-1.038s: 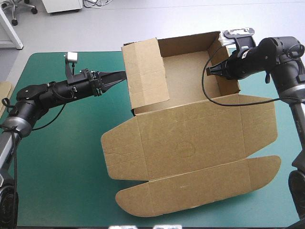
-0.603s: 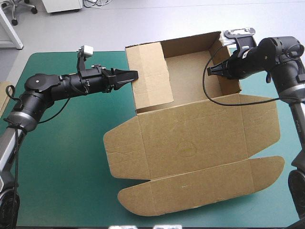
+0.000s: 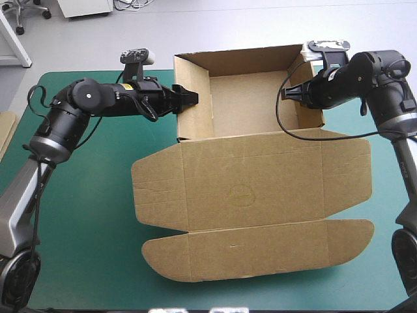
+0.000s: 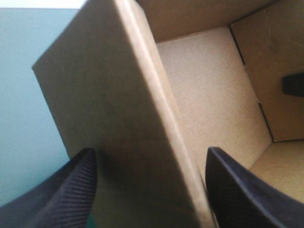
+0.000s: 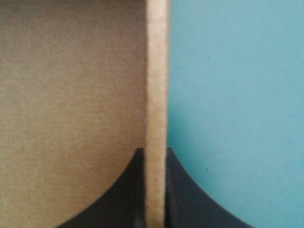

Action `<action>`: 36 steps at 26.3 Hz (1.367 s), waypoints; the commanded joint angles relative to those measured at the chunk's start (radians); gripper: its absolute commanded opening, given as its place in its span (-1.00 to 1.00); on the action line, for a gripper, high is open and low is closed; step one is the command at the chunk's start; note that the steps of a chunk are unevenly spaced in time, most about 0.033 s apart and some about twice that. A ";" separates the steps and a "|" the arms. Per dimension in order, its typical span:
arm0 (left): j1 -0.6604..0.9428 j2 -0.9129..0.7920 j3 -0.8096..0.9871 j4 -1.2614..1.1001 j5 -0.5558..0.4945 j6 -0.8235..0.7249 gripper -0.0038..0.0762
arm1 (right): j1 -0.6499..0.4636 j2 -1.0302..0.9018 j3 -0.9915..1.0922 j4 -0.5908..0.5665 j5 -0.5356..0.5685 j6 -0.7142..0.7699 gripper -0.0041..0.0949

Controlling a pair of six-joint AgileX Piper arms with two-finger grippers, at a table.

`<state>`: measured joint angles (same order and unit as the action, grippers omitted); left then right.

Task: Fold the box

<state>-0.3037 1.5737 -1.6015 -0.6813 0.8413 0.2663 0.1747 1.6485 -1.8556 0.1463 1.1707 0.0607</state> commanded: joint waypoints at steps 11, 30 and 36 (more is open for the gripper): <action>-0.099 0.145 -0.189 0.646 0.227 -0.427 0.01 | 0.192 0.090 -0.028 -0.201 -0.077 0.215 -0.94; -0.095 0.315 -0.189 0.753 0.241 -0.471 -0.93 | 0.239 0.276 -0.030 -0.211 -0.070 0.240 -0.94; -0.095 0.383 -0.189 0.737 0.239 -0.471 -0.93 | 0.239 0.338 -0.032 -0.211 -0.030 0.244 -0.94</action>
<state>-0.3905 1.9937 -1.7601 0.0566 1.1001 -0.2406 0.4121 2.0232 -1.8549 -0.0548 1.1531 0.3219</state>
